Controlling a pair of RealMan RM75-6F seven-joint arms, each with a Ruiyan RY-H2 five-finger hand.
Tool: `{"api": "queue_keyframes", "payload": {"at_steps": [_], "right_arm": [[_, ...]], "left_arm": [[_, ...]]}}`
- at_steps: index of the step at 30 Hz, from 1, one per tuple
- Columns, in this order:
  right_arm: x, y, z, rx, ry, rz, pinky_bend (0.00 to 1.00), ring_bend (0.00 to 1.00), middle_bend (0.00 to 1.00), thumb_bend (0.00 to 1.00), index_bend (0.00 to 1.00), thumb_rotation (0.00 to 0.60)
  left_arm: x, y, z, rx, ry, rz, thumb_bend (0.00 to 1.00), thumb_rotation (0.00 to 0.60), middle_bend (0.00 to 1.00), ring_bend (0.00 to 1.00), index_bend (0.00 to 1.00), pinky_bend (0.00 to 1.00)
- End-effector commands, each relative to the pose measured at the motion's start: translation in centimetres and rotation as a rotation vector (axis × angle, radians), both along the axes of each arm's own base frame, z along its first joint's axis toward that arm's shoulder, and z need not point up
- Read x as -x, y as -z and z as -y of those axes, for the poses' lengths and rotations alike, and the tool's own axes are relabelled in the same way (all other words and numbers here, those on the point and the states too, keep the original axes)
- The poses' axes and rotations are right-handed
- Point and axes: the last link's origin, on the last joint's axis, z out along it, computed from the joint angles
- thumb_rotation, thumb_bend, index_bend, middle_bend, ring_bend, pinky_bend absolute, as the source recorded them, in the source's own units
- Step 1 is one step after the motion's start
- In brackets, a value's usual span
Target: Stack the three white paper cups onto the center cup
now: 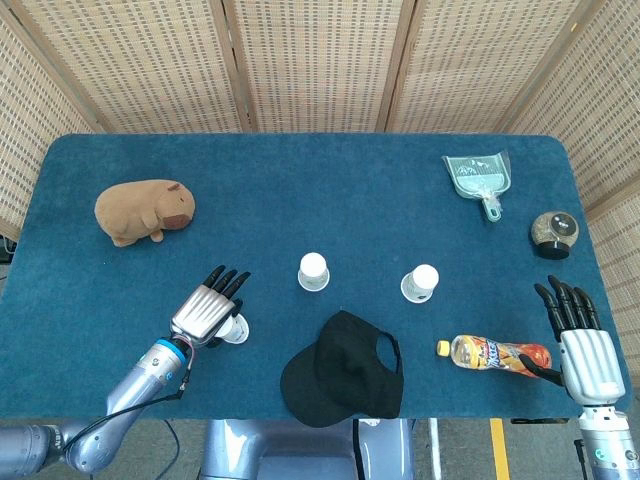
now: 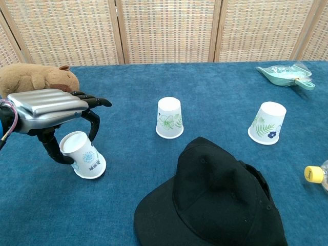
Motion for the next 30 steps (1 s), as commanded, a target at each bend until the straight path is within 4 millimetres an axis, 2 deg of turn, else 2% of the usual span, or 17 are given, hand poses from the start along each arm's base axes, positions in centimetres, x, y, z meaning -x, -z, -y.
{"api": "queue_keyframes", "payload": {"at_steps": [1,9,15,21,30], "right_arm": [[0.0,0.0,0.0,-0.001,0.001,0.001,0.0,0.0,0.0,0.13,0.01,0.6],[0.6,0.1,0.4,-0.009,0.026,0.003,0.0,0.0,0.0,0.13,0.01,0.6],[1.3,0.2,0.9,-0.01,0.062,0.002,0.0,0.0,0.0,0.13,0.01,0.6],[2.2,0.0,1.4,-0.001,0.1,0.007,0.0,0.0,0.0,0.13,0.01,0.6],[3.4,-0.4,2.0,0.015,0.147,0.025,0.0,0.0,0.0,0.13,0.01,0.6]], "left_arm": [[-0.5,-0.3,-0.2,-0.014,0.006,0.022,0.23,0.6,0.0,0.0,0.48,0.0],[-3.6,-2.4,-2.4,-0.094,0.044,0.14,0.23,0.6,0.0,0.0,0.47,0.0],[-6.2,-2.9,-4.9,-0.123,0.064,0.213,0.23,0.6,0.0,0.0,0.47,0.0],[-8.9,-2.0,-7.4,-0.119,0.084,0.237,0.23,0.6,0.0,0.0,0.45,0.0],[-12.4,0.4,-9.4,-0.103,0.128,0.214,0.23,0.6,0.0,0.0,0.44,0.0]]}}
